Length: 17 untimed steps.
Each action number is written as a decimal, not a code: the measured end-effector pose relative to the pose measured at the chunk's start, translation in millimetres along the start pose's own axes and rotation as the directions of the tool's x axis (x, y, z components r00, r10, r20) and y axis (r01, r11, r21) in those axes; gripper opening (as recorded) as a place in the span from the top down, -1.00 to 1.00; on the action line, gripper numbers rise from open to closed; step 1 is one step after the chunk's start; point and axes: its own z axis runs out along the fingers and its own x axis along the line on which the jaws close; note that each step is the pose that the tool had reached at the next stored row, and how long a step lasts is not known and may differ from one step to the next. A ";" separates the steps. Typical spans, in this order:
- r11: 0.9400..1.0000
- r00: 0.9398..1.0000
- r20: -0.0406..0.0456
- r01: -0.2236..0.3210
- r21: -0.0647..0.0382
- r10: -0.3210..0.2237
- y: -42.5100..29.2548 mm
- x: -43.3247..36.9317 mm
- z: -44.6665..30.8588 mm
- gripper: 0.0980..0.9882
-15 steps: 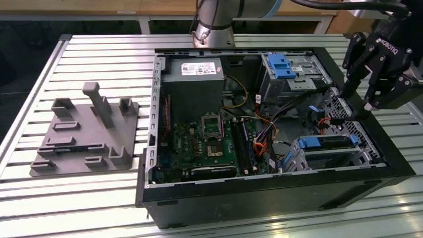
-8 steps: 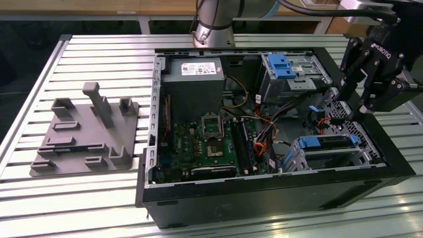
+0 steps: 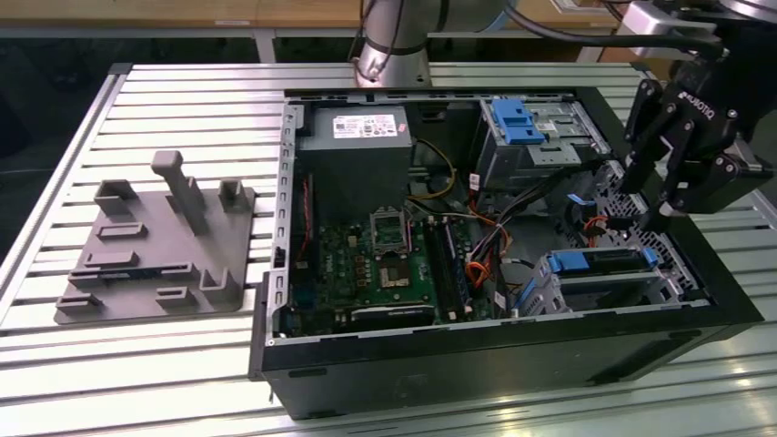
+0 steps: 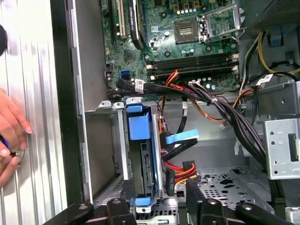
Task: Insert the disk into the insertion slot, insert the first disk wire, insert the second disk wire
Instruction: 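Insert the first disk wire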
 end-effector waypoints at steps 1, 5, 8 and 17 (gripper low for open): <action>1.000 1.000 0.000 0.000 0.000 0.000 0.1 -1.7 1.7 -0.03; 1.000 1.000 0.000 0.000 0.000 0.000 0.9 -10.3 8.1 -0.03; 1.000 1.000 -0.006 0.000 0.001 0.000 1.2 -14.3 13.2 -0.03; 1.000 0.999 -0.052 -0.001 0.004 0.001 1.2 -17.7 21.6 0.30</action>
